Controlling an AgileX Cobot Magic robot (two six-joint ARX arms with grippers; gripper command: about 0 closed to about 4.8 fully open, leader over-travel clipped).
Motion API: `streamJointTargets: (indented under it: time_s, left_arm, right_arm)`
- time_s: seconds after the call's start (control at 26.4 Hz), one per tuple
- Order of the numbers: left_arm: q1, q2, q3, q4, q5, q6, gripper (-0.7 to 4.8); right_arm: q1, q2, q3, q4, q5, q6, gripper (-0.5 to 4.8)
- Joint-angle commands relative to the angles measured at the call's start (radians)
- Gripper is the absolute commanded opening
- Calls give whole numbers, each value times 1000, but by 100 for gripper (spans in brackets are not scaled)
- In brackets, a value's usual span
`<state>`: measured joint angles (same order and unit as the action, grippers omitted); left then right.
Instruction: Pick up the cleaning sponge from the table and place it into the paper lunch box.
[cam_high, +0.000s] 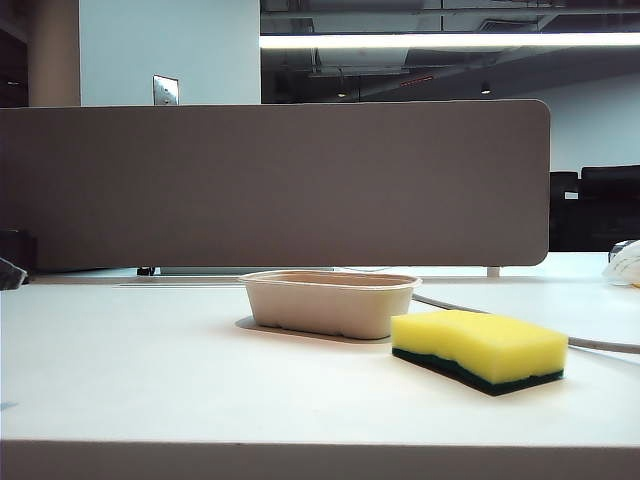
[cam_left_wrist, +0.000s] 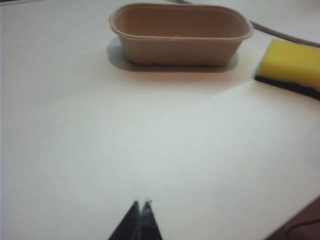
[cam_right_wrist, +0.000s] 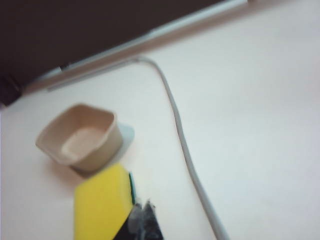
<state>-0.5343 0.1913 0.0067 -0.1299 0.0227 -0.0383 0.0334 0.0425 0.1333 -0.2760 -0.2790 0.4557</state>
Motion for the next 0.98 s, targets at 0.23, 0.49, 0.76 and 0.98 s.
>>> streamJointTargets:
  time_s: [0.23,0.49,0.76,0.98]
  left_arm:
    - [-2,-1,1,12,0,1,-5]
    - [-2,-1,1,12,0,1,-5]
    - [-9,-2,1,12,-2,1,-5]
    - [-58,-2,1,12,-2,1,-5]
  right_arm:
    - [79,232,81,106,-68,-2,-9]
    - [305,679,234,159,-63,-179,70]
    - [448,1114,484,39,15,-343,479]
    - [449,1295,559,38,71,-460,479]
